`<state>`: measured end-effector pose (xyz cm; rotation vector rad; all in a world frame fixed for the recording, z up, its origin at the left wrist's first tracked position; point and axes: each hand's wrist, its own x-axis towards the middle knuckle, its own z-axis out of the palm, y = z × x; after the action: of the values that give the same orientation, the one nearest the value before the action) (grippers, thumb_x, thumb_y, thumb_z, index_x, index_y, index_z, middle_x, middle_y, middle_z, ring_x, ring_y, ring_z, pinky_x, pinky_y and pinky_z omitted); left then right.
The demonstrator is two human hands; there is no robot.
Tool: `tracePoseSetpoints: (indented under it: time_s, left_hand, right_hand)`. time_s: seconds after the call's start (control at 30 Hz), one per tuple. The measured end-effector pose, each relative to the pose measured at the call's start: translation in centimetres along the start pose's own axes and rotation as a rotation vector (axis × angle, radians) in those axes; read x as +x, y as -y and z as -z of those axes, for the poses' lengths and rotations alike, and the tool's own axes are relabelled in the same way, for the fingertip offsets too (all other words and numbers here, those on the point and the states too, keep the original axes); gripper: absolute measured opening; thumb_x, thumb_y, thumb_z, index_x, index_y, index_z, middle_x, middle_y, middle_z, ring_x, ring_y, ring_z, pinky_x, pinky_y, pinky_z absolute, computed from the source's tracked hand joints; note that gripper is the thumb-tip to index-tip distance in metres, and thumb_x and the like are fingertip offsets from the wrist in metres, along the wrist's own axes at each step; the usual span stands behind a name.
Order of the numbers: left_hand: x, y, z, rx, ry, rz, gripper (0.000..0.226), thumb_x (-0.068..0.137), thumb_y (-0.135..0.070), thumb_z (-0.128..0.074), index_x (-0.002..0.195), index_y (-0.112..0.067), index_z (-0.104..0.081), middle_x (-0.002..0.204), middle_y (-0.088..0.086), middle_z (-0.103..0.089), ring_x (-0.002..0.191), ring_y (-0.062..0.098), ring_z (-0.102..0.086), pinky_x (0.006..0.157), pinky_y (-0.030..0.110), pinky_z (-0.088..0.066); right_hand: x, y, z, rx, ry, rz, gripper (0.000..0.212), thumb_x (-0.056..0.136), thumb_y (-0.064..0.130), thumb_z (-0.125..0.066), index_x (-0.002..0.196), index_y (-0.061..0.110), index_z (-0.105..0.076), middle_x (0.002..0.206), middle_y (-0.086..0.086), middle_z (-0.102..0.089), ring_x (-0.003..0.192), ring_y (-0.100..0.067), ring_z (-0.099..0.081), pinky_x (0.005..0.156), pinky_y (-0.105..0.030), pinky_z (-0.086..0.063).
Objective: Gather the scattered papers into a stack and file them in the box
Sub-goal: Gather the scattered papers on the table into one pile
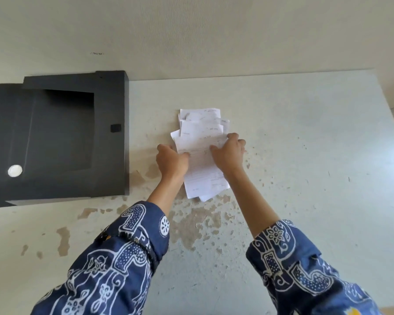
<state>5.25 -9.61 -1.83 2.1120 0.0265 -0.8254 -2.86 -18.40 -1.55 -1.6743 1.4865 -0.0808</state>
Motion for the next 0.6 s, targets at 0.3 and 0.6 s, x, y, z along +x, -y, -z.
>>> tracePoseSetpoints:
  time_s: [0.3, 0.6]
  left_hand:
    - [-0.6, -0.5, 0.4, -0.146, 0.169, 0.016, 0.013, 0.083, 0.004, -0.061, 0.093, -0.006, -0.059, 0.093, 0.006, -0.062, 0.086, 0.020, -0.060, 0.061, 0.025, -0.048]
    - [-1.7, -1.7, 3.4, -0.342, 0.287, -0.112, 0.042, 0.080, -0.002, -0.070, 0.117, -0.004, -0.052, 0.107, 0.002, -0.066, 0.087, 0.009, -0.065, 0.061, 0.014, -0.050]
  right_hand:
    - [0.3, -0.6, 1.2, 0.268, 0.149, -0.087, 0.037, 0.080, 0.008, -0.063, 0.113, 0.004, -0.048, 0.126, -0.014, -0.050, 0.106, -0.029, -0.056, 0.068, -0.030, -0.051]
    - [-1.8, -1.2, 4.9, 0.560, 0.281, 0.059, 0.037, 0.083, 0.012, -0.068, 0.114, 0.003, -0.050, 0.114, -0.011, -0.063, 0.098, -0.024, -0.064, 0.074, -0.032, -0.055]
